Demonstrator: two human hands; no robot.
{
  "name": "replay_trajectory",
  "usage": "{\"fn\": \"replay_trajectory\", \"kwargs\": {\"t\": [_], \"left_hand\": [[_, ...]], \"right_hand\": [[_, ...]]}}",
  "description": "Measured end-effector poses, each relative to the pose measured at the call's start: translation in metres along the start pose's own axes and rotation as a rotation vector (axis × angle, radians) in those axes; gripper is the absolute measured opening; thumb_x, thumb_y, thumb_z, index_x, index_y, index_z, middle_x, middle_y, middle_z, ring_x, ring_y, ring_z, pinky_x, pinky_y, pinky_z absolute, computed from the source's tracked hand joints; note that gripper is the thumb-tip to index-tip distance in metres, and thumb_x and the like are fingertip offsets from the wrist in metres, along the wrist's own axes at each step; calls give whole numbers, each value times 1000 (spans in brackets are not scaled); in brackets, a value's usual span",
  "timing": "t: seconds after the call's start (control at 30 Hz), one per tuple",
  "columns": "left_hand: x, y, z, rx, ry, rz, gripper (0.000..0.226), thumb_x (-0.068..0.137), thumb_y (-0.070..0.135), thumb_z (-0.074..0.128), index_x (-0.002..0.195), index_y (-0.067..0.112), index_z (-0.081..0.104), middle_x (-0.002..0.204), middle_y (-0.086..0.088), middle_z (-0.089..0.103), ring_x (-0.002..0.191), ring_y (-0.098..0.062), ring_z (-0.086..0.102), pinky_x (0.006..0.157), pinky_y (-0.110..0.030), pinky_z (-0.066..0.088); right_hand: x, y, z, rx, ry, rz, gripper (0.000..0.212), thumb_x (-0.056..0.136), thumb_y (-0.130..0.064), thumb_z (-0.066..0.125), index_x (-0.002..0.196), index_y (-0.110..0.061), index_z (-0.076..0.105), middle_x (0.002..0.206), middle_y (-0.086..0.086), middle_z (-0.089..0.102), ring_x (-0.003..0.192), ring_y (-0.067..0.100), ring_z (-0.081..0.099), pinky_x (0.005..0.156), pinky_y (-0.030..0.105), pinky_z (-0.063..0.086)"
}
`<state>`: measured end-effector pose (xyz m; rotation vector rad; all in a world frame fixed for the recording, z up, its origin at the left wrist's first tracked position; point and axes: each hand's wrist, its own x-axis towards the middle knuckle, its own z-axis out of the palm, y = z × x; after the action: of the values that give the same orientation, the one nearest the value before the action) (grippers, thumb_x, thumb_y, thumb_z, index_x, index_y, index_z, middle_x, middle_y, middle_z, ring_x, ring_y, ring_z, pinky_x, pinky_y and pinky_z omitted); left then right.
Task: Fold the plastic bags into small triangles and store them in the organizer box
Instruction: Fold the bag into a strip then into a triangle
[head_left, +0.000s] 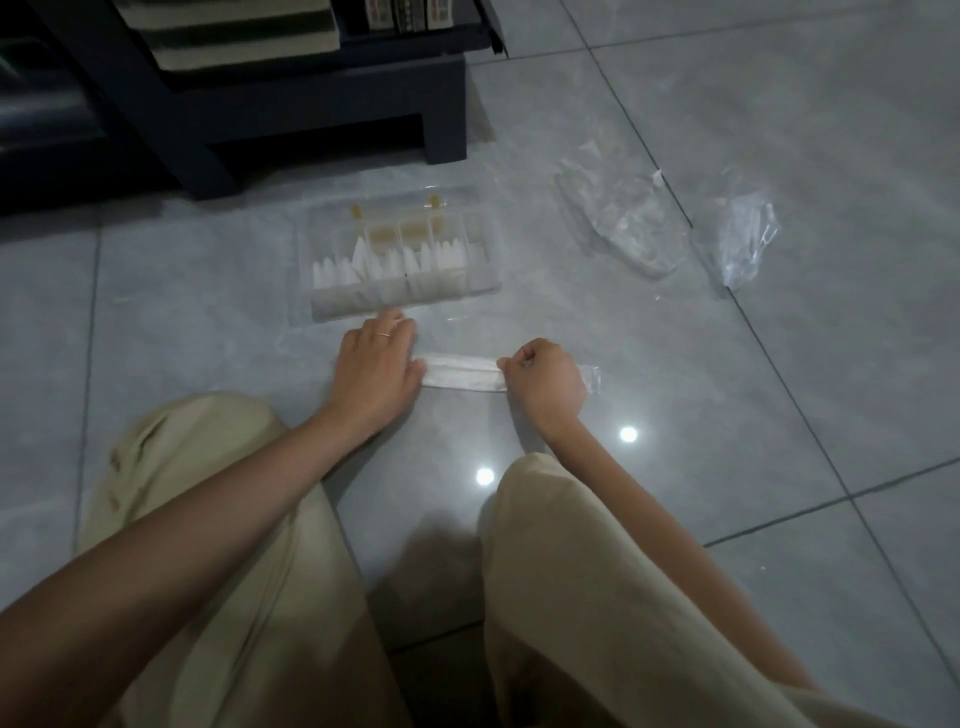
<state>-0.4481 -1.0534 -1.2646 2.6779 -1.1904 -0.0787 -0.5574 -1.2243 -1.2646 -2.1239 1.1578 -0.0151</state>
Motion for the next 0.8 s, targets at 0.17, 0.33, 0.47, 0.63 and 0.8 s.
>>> {"fn": "replay_trajectory", "kwargs": {"t": [0.17,0.33,0.47,0.63,0.8], "left_hand": [[-7,-3,11,255,-350,389,80,90,58,6,151,8,16,159,-12,19,147,-23,17,115,-40,-2],[-10,-20,3,284,-555,231,106,69,81,-18,150,11,-18,158,-6,-23,138,-12,-27,115,-39,-17],[-13,-17,-7,282,-656,132,88,95,65,21,148,11,-24,156,-4,-30,144,-14,-26,116,-44,-17],[-12,-13,-8,288,-678,116,89,95,65,21,148,11,-26,147,1,-39,143,-13,-28,114,-47,-20],[-9,-8,-9,403,-726,108,85,98,58,24,147,9,-25,154,-7,-32,143,-18,-29,114,-49,-19]], "right_hand": [[-1,0,-1,-11,5,-10,19,88,-33,66,87,-14,65,78,-3,65,67,14,55,55,25,36],[3,0,-2,-19,-25,-11,19,88,-33,65,86,-14,64,77,-3,63,68,15,57,53,24,36],[1,-2,-2,-55,-9,-22,16,91,-30,61,91,-14,59,86,0,64,72,17,56,55,26,35],[-24,-11,21,-406,196,-492,38,97,-27,42,132,-12,48,131,9,50,118,27,48,98,38,36],[-42,-30,61,-518,-204,-803,63,103,-43,19,154,-9,1,162,7,-3,149,20,-6,117,32,-12]]}}
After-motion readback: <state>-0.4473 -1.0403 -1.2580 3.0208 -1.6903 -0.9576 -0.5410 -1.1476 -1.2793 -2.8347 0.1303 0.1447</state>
